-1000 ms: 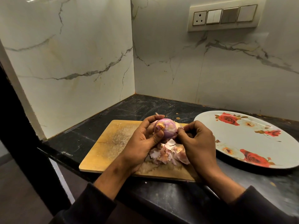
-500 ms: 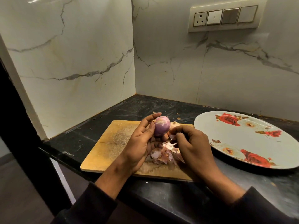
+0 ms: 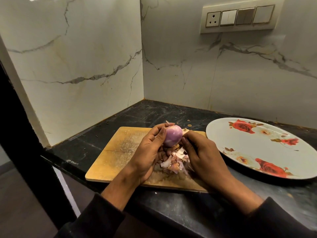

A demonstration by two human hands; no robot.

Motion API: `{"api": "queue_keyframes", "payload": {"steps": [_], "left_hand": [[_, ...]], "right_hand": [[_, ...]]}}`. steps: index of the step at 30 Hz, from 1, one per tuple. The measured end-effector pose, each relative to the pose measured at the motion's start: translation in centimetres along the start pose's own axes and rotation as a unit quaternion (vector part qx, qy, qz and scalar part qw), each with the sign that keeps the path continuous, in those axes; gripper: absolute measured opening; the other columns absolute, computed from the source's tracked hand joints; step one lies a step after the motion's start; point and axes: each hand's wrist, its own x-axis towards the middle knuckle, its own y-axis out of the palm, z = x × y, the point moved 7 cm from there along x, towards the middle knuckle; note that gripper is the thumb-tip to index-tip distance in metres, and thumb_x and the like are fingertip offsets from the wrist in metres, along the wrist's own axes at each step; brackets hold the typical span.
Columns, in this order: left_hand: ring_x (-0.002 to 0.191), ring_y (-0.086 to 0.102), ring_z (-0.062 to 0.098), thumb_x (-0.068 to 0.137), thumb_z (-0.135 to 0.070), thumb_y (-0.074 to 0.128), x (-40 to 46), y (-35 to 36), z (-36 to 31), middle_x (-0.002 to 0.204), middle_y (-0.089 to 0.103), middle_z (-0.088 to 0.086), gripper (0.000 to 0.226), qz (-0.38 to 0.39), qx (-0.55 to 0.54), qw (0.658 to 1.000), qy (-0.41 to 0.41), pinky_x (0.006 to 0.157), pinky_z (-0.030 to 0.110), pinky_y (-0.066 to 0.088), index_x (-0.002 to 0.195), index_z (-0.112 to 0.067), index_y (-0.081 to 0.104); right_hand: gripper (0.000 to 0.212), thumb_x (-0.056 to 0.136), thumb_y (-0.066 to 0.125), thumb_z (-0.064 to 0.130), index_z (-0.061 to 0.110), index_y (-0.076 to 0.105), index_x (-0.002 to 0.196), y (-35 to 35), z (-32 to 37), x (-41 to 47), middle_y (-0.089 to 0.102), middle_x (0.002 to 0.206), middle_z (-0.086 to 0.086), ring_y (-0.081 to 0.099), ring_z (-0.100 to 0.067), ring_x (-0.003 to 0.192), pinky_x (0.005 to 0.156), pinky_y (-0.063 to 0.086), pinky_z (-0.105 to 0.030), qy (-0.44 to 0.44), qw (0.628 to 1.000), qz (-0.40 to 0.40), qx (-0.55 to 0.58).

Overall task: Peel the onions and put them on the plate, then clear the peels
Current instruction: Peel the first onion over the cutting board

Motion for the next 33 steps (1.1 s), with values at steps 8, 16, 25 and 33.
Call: {"api": "queue_keyframes", "payload": {"steps": [8,16,25,33], "left_hand": [[0.072,0.061,0.023,0.097,-0.037,0.054,0.0,-0.4,-0.6,0.094,0.072,0.011,0.036,-0.018,0.026,0.999,0.033,0.068,0.036,0.05,0.124,-0.015,0.061],[0.091,0.066,0.033,0.089,-0.036,0.058,-0.1,-0.6,-1.3,0.119,0.069,0.005,0.032,-0.04,0.019,0.998,0.052,0.077,0.044,0.054,0.117,-0.028,0.071],[0.09,0.07,0.031,0.088,-0.028,0.064,-0.3,-0.4,-1.4,0.112,0.071,0.01,0.036,-0.052,0.033,0.997,0.047,0.077,0.045,0.057,0.123,-0.023,0.064],[0.103,0.072,0.029,0.083,-0.026,0.068,-0.4,-0.3,-1.3,0.122,0.067,0.013,0.042,-0.061,0.0,0.998,0.035,0.078,0.038,0.062,0.122,-0.014,0.059]], "right_hand": [[0.023,0.099,0.051,0.03,0.04,0.051,0.079,0.2,1.3,-0.2,0.053,0.07,0.019,0.052,-0.006,0.066,0.057,0.038,-0.019,-0.032,0.999,-0.001,-0.011],[0.049,0.088,0.049,0.062,0.022,0.078,0.086,-0.1,1.2,-0.2,0.067,0.08,0.009,0.061,-0.007,0.072,0.063,0.055,-0.037,-0.026,0.998,-0.001,-0.061],[0.007,0.094,0.069,0.035,0.028,0.066,0.093,-0.3,0.7,-0.3,0.061,0.082,0.017,0.057,-0.004,0.075,0.065,0.049,-0.025,0.001,0.993,0.007,-0.119],[0.045,0.085,0.077,0.041,0.027,0.059,0.124,-0.9,0.1,-0.1,0.063,0.1,0.017,0.063,-0.001,0.088,0.075,0.057,-0.02,0.024,0.999,0.01,-0.041]]}}
